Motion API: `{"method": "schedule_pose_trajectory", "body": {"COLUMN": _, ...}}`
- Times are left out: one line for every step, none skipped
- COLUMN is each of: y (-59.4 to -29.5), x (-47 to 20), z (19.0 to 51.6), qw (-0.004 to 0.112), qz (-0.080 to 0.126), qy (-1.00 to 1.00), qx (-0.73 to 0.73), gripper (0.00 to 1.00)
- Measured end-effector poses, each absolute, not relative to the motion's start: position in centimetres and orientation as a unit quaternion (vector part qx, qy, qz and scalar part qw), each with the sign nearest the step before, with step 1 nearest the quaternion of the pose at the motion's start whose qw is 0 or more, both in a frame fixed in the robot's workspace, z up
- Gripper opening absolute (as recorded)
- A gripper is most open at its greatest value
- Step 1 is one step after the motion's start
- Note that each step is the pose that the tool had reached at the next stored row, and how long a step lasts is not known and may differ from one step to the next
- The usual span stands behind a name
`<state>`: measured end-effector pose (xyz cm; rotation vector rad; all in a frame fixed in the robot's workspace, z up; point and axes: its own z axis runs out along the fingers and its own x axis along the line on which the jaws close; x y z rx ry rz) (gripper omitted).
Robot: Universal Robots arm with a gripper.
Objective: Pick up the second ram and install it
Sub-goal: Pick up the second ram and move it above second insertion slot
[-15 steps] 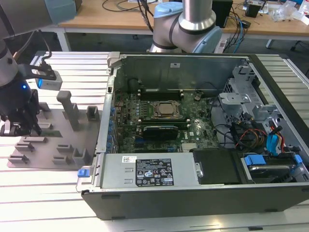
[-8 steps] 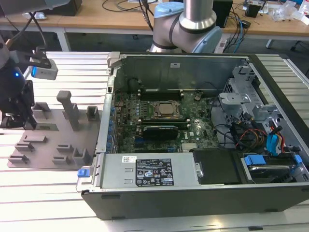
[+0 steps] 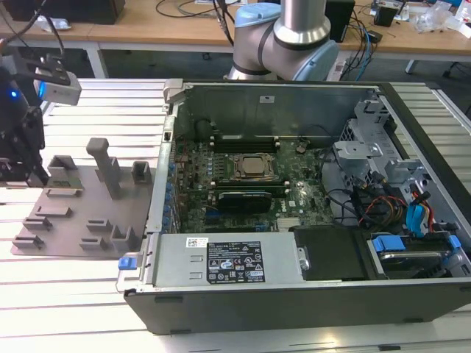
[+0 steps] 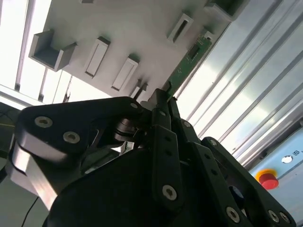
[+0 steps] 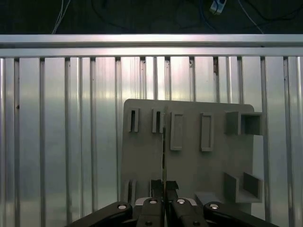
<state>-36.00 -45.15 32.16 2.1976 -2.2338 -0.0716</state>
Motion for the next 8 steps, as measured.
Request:
{"method": "schedule_pose_trajectory", "body": {"y": -45.2, "x": -36.0, "z": 32.5, "qw": 0.004, "qz": -0.023, "qy": -0.713, "qx": 0.701, "gripper": 0.14}}
{"method": "schedule_pose_trajectory", "body": {"y": -45.2, "x": -36.0, "z": 33.0, "qw": 0.004, "qz": -0.023, "qy": -0.713, "qx": 0.701, "gripper": 0.14}}
{"method": "schedule_pose_trajectory", "body": {"y": -45.2, "x": -36.0, "z": 33.5, "qw": 0.004, "qz": -0.023, "qy": -0.713, "qx": 0.701, "gripper": 0.14}}
{"method": "schedule_pose_trajectory", "body": {"y": -45.2, "x": -36.0, "z": 34.1, "qw": 0.004, "qz": -0.023, "qy": -0.713, "qx": 0.701, "gripper": 0.14}}
{"method": "schedule_pose_trajectory", "body": {"y": -45.2, "x": -36.0, "z": 34.7, "qw": 0.004, "qz": -0.023, "qy": -0.713, "qx": 0.701, "gripper": 0.14}}
{"method": "schedule_pose_trajectory", "body": {"y": -45.2, "x": -36.0, "z": 35.2, "qw": 0.004, "qz": -0.023, "qy": -0.713, "qx": 0.701, "gripper": 0.14}}
{"method": "schedule_pose_trajectory", "body": {"y": -45.2, "x": -36.0, "z": 35.6, "qw": 0.004, "qz": -0.023, "qy": -0.713, "qx": 0.701, "gripper": 0.14}}
{"method": "schedule_pose_trajectory", "body": {"y": -45.2, "x": -36.0, "z": 36.2, "qw": 0.004, "qz": -0.023, "qy": -0.713, "qx": 0.701, "gripper": 0.14}}
